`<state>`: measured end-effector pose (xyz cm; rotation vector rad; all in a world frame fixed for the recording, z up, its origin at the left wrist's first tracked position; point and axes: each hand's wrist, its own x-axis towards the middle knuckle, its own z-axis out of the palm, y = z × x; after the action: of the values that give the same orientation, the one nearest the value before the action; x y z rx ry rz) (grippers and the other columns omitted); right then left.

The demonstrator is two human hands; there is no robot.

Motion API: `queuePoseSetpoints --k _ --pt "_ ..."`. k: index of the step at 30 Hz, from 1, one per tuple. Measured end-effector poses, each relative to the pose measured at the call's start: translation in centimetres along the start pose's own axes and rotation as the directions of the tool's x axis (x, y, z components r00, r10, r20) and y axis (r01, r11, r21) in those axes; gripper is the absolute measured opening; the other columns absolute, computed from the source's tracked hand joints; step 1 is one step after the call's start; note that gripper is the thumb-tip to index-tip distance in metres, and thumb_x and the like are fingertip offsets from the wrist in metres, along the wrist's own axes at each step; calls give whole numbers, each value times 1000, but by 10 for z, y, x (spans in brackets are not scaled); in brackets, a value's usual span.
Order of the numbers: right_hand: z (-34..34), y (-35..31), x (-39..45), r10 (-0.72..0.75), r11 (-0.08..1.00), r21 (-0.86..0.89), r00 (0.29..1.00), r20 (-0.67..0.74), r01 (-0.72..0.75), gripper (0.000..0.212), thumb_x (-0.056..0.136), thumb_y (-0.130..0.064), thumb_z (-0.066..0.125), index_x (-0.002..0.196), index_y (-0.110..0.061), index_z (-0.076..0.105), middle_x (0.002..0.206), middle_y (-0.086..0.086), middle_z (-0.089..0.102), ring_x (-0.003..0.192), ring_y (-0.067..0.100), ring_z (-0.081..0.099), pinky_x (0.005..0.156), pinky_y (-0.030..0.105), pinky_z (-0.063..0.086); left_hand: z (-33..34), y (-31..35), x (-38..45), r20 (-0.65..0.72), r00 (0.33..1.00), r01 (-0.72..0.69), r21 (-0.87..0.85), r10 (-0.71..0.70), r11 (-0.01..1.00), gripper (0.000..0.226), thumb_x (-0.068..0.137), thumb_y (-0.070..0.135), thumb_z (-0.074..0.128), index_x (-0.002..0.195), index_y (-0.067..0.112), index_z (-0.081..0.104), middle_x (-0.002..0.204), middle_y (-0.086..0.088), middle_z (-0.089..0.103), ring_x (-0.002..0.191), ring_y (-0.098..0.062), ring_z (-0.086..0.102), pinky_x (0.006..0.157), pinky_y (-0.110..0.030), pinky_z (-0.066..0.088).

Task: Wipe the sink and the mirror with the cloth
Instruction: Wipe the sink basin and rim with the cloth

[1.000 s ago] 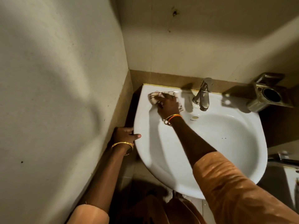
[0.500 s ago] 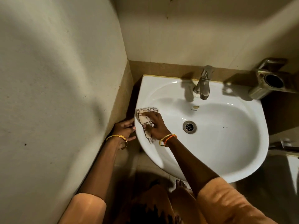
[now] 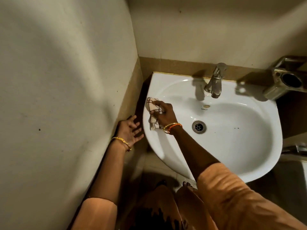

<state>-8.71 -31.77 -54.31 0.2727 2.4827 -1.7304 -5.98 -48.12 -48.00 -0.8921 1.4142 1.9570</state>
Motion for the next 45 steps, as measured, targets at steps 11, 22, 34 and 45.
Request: queuePoseSetpoints --k 11,22,34,45 --pt "-12 -30 -136 -2 868 -476 959 283 142 43 79 -25 67 120 -37 62 138 7 38 121 34 40 96 44 46 -12 -20 -10 56 998 -21 -251 36 968 56 84 53 43 131 24 50 147 -12 35 135 -28 34 100 -45 33" --pt "-45 -19 -142 285 958 -105 926 248 -267 24 65 -33 57 88 -35 65 114 4 67 102 19 60 95 37 48 14 -76 -15 -77 962 -225 311 261 923 53 87 35 57 137 34 40 128 5 55 112 -19 52 82 -38 44" --pt "-133 50 -200 397 505 -798 910 -121 -327 39 89 -44 44 127 -44 51 139 6 46 130 34 36 108 56 27 43 -106 -21 -213 826 -396 440 522 806 47 94 22 49 139 10 39 134 -10 55 117 -27 55 87 -24 41" --pt "-90 30 -184 462 617 -731 886 38 -291 43 95 -47 36 137 -43 42 152 5 31 140 35 23 110 58 17 41 -108 -22 -249 838 -393 342 485 854 41 90 19 56 130 8 51 119 -11 63 108 -30 61 82 -30 47"
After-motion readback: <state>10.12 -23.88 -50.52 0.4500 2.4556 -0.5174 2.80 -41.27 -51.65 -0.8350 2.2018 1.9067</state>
